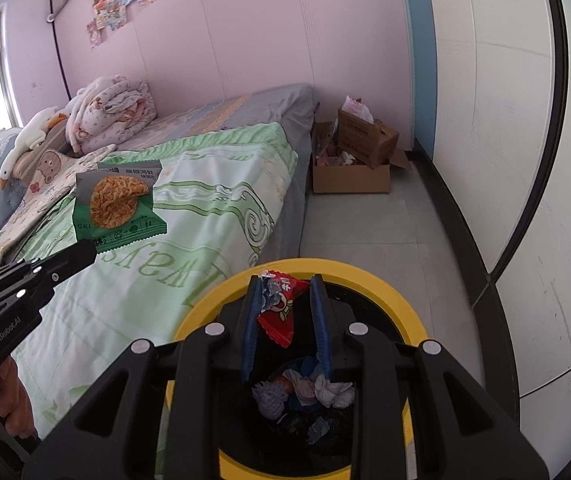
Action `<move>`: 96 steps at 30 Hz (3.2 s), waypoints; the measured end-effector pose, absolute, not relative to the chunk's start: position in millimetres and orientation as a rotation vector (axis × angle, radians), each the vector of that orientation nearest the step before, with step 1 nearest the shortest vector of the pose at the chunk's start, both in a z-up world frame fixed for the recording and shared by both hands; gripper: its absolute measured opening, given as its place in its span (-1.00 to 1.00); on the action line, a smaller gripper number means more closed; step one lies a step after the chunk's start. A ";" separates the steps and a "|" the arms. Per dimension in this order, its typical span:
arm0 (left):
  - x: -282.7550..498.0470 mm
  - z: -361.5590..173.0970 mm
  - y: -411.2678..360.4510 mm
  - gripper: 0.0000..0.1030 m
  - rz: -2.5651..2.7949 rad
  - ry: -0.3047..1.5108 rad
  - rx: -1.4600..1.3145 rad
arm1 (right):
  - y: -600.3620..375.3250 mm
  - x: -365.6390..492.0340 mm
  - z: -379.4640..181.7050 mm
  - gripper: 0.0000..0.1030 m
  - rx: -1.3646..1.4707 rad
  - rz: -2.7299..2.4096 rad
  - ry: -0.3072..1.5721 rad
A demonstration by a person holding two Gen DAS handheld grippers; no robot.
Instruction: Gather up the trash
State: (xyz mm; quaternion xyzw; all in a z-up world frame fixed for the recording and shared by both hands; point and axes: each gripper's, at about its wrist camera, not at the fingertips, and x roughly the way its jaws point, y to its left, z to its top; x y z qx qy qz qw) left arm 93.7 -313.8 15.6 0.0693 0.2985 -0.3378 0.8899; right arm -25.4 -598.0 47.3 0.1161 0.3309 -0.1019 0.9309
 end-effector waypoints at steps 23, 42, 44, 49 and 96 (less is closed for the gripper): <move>109.2 8.9 -251.4 -0.44 -0.608 0.700 0.026 | -600.6 -21.3 41.1 -0.26 0.319 -0.206 0.700; 82.3 22.5 -50.5 -0.10 -0.239 0.600 -0.023 | -375.3 31.8 59.3 -0.01 0.193 0.130 0.719; 72.1 26.9 -38.7 0.10 -0.216 0.567 -0.021 | -359.5 29.8 62.5 0.11 0.179 0.125 0.703; 48.6 39.9 -16.3 0.56 -0.196 0.478 -0.036 | -334.8 13.0 77.8 0.74 0.161 0.090 0.624; -24.6 79.9 10.9 0.85 -0.145 0.266 -0.113 | -310.4 -63.8 105.8 0.84 0.172 -0.051 0.408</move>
